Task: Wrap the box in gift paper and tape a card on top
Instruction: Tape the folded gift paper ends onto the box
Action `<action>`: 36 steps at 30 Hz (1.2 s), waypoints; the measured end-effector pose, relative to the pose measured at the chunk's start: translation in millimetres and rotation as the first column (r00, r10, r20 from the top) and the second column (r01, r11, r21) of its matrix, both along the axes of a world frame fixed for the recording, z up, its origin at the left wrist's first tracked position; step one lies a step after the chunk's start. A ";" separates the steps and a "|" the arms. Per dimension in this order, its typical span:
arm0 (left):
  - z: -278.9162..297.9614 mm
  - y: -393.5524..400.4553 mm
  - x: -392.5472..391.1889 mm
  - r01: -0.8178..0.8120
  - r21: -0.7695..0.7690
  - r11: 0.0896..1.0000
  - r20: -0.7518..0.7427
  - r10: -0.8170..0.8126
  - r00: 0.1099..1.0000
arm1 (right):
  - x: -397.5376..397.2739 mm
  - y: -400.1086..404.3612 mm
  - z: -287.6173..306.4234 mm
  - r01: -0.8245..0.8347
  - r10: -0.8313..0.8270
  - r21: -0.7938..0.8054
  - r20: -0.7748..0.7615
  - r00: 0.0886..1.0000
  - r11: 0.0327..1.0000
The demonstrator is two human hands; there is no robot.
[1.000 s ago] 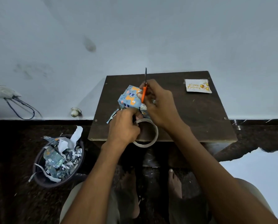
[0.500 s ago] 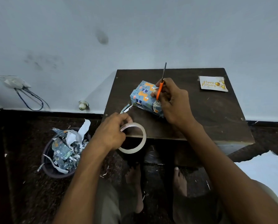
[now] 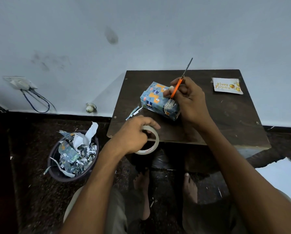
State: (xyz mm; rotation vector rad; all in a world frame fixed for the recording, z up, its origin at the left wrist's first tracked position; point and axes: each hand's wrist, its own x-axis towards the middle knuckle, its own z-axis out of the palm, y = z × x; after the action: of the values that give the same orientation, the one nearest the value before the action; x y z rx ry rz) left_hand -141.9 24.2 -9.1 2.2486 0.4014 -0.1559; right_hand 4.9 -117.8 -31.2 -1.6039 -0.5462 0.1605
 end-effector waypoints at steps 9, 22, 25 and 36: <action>-16.3 -10.4 15.0 -0.239 0.072 0.968 0.023 0.238 0.971 | 2.9 -1.9 -2.8 -0.034 0.054 0.164 -0.117 0.992 0.986; -20.5 -11.7 27.0 -0.126 0.283 0.951 -0.024 0.138 0.990 | -26.8 -69.6 23.2 -0.204 0.149 -0.123 -0.352 0.924 0.971; -20.1 -10.3 27.2 -0.090 0.269 0.959 -0.036 0.103 0.994 | -36.1 -83.3 20.7 -0.316 0.178 -0.214 -0.489 0.854 0.924; -17.0 -14.3 28.8 0.012 0.347 0.938 -0.129 0.035 0.991 | -61.1 -91.0 21.2 -0.473 0.243 -0.325 -0.550 0.799 0.819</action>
State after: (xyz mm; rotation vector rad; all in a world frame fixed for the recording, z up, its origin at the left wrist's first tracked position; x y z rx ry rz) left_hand -113.2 9.9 -26.1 2.5917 0.5495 -0.2473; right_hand -56.2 -208.7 -10.0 -1.7939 -0.4335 1.0358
